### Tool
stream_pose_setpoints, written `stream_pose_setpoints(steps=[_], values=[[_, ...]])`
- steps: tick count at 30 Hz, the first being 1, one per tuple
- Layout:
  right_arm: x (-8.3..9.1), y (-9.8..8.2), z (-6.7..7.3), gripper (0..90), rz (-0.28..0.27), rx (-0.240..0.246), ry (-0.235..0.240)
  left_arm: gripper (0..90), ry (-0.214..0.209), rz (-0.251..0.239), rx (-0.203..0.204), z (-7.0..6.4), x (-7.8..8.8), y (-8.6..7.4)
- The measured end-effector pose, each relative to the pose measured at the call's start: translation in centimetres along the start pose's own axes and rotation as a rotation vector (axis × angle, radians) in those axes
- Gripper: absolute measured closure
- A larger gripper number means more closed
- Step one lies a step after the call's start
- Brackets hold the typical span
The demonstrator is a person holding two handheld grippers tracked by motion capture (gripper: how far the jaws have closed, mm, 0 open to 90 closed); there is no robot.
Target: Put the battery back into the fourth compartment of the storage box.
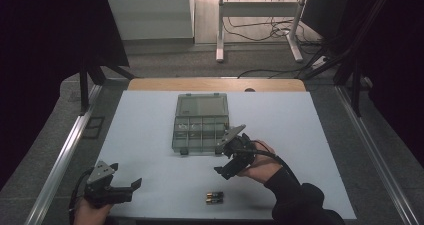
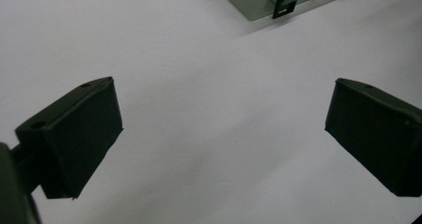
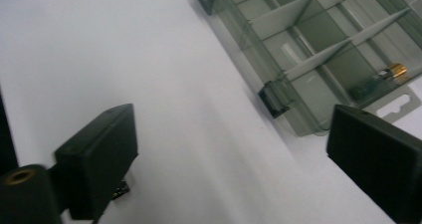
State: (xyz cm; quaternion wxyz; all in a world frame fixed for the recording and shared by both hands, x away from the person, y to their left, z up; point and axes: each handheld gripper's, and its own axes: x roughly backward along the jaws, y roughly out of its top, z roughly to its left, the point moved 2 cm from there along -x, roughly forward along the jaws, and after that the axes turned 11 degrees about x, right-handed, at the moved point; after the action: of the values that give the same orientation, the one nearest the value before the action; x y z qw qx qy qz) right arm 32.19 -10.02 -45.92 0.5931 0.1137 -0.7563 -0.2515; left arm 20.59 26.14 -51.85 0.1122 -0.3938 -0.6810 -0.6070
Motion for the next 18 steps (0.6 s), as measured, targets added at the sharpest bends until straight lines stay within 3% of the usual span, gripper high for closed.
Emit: stream_pose_setpoints(steps=[4,11,15,18], values=[[0.1,-0.2,0.3,9.3,-0.005,-0.003,0.011,2.1,-0.002,-0.002,0.004,0.0,0.0,0.0],[-0.2,-1.1,1.6,6.6,0.040,0.013,0.039,2.1,-0.005,-0.009,0.011,0.1,0.2,-0.1],[-0.7,-1.5,2.4,15.2,0.050,0.027,0.026,2.1,-0.003,-0.005,0.003,0.0,0.1,-0.1],[-1.3,-2.1,2.7,25.2,0.037,0.004,0.077,2.1,-0.003,-0.003,0.002,0.0,0.0,0.0]])
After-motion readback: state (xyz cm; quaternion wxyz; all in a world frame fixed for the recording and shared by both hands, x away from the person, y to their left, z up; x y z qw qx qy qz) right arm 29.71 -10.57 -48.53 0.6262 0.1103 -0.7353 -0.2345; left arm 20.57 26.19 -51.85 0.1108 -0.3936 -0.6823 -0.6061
